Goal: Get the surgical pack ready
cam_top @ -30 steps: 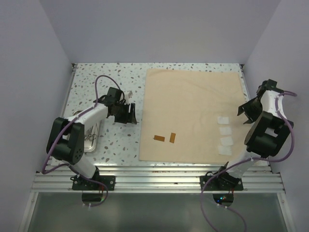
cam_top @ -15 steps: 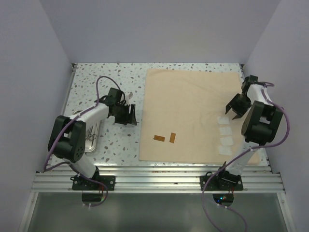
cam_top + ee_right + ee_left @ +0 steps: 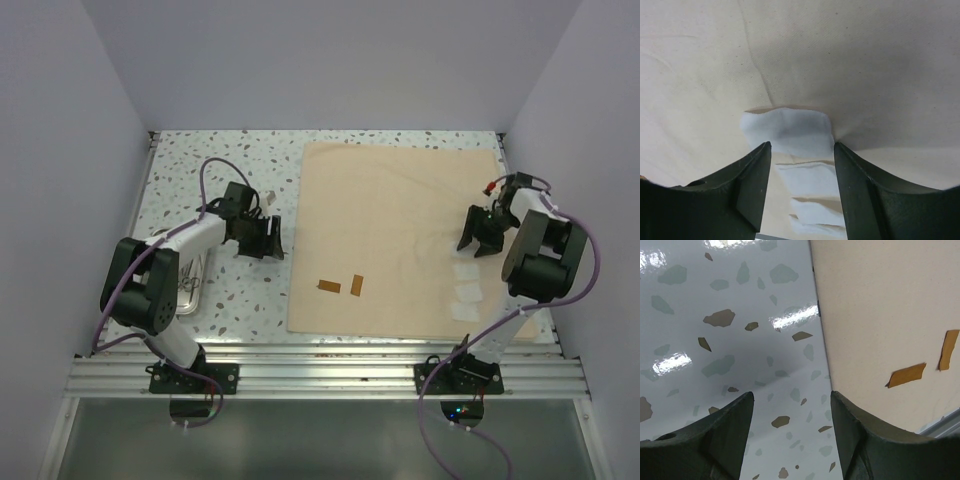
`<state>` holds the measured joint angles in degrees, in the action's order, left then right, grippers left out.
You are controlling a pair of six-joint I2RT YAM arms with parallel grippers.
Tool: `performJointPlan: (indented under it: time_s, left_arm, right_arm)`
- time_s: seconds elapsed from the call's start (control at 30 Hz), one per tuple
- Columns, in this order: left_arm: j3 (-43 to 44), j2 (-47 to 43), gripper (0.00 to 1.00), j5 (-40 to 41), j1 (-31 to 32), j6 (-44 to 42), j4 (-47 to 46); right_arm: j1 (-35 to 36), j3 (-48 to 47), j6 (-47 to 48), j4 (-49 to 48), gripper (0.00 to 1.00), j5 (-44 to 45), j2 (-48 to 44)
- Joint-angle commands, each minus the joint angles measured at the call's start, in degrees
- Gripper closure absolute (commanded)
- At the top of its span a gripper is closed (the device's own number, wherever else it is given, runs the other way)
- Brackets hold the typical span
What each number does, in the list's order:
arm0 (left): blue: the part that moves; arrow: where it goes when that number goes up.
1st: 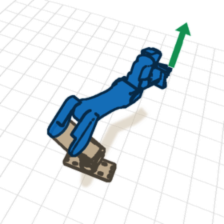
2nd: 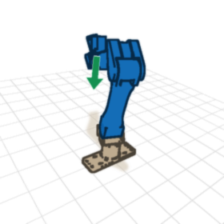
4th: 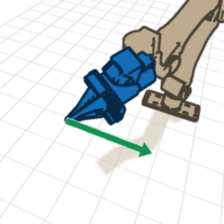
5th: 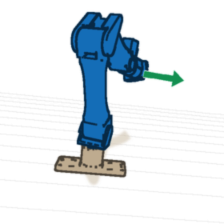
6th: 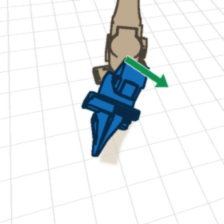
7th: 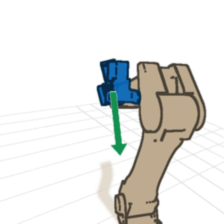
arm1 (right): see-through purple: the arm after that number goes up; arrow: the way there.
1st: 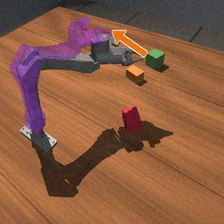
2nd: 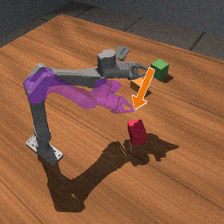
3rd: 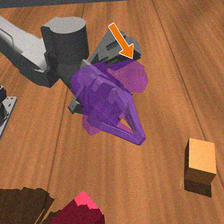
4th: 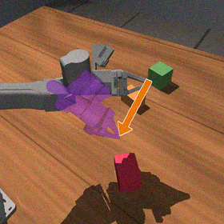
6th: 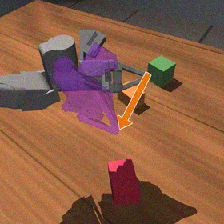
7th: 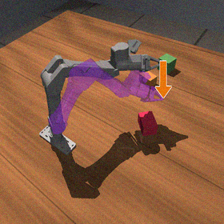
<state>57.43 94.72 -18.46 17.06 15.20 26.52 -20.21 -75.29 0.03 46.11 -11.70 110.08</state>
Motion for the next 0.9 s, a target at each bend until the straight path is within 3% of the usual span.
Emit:
performJointPlan:
  time_s: [0.0, 0.37, 0.87]
  left_arm:
    - [0.67, -1.02, 0.33, -1.49, 0.26, -1.31, -2.35]
    - [-0.83, -1.81, 0.33, -1.67, 0.08, -1.67, -3.15]
    - [-1.09, -1.55, 0.33, -1.93, -0.45, -1.67, -3.41]
  right_arm:
    - [-2.11, 0.05, 9.72, -2.16, 0.43, -5.86, -3.99]
    - [-3.43, -1.09, 15.08, 1.18, 0.48, -12.11, -3.29]
    - [-3.35, -1.62, 14.12, 0.3, 0.52, -5.61, -0.57]
